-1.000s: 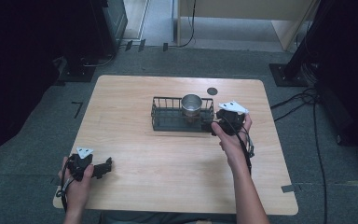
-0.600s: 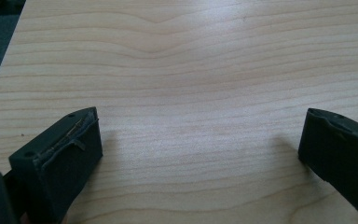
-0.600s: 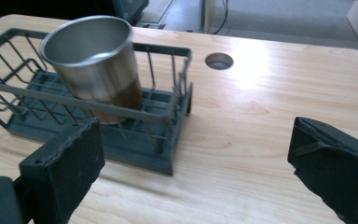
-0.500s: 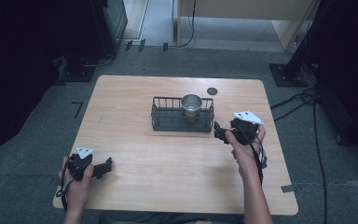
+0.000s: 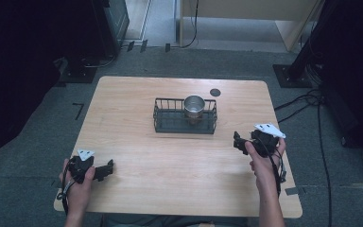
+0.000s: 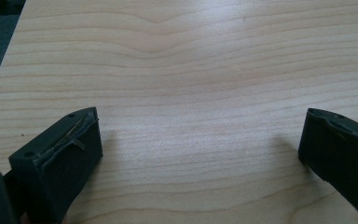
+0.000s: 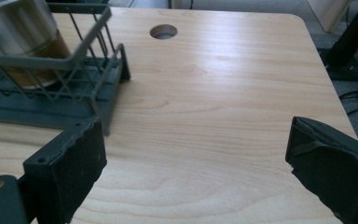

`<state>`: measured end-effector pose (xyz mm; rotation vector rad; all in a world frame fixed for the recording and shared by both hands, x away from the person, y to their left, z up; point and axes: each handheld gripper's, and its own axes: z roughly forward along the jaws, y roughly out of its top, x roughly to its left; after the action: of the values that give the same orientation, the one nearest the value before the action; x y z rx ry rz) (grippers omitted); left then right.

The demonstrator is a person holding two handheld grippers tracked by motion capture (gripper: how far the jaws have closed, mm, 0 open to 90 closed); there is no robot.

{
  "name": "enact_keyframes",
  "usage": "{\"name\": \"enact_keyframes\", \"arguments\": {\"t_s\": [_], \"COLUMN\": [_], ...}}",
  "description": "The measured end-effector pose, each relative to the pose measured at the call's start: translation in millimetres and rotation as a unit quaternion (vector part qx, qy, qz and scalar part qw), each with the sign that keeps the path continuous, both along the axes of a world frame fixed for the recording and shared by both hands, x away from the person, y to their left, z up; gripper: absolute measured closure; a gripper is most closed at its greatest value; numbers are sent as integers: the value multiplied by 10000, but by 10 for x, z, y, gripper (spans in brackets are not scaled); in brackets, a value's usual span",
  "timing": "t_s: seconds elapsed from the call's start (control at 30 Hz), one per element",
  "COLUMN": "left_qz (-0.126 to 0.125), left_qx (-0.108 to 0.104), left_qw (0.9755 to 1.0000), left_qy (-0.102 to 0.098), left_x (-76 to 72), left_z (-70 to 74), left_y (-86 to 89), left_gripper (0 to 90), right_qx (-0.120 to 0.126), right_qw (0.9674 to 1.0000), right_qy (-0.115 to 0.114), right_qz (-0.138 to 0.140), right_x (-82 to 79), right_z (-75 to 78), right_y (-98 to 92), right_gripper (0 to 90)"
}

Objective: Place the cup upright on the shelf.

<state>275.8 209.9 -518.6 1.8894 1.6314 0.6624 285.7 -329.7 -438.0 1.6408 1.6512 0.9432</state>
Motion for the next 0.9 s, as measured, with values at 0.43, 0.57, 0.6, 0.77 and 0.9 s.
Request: {"name": "enact_keyframes", "arguments": {"t_s": [0.43,0.57,0.6,0.77,0.9], "left_qz": [0,-1,4,0,0], "left_qx": [0,1,-2,1,-1], "left_qw": [10000,10000,10000,10000,10000], "left_qy": [0,0,1,0,-1], "left_x": [0,0,0,0,0], "left_z": [0,0,0,0,0], "left_y": [0,0,-1,0,0], "left_gripper": [0,0,0,0,0], "right_qx": [-4,-42,-53,-67,-26], "right_qw": [9993,9990,9989,9984,9977], "right_qy": [150,205,207,267,333], "right_qz": [-333,-402,-408,-488,-583], "right_x": [-166,-217,-229,-297,-354], "right_z": [-203,-274,-295,-399,-488], "right_y": [-259,-329,-344,-426,-505], "right_gripper": [48,51,51,51,51]}}
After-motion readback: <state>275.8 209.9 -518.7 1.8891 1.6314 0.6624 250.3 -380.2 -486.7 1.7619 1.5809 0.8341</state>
